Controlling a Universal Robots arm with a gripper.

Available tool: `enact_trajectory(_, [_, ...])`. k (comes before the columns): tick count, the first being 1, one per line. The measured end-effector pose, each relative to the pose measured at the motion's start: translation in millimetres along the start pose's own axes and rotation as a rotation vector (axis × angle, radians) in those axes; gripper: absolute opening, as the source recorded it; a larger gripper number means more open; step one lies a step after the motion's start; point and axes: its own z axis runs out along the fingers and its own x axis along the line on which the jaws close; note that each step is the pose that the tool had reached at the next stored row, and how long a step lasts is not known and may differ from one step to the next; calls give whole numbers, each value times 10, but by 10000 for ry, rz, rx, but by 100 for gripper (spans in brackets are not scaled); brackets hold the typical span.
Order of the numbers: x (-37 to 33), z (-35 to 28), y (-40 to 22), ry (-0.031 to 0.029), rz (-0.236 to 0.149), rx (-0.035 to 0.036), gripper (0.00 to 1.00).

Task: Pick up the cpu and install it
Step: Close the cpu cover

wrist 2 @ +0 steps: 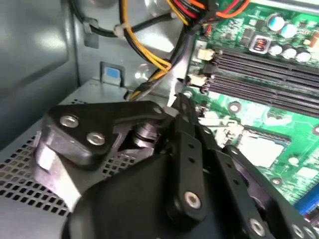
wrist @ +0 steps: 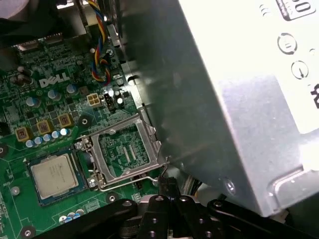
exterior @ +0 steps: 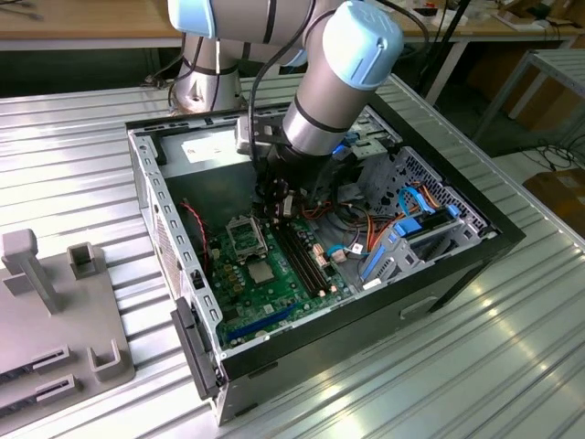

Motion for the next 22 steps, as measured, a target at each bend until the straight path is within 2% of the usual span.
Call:
enact_trajectory(5, [17, -9, -5, -29, -3, -10, 11])
enact_trajectory(10, [84, -25, -26, -64, 47, -15, 11])
enact_trajectory(15, [87, -12, -30, -194, 782, 63, 11])
enact_trajectory(19, [97, 17, -16, -240, 909, 79, 11])
enact_trajectory(22, [98, 33, -19, -314, 1373, 131, 11])
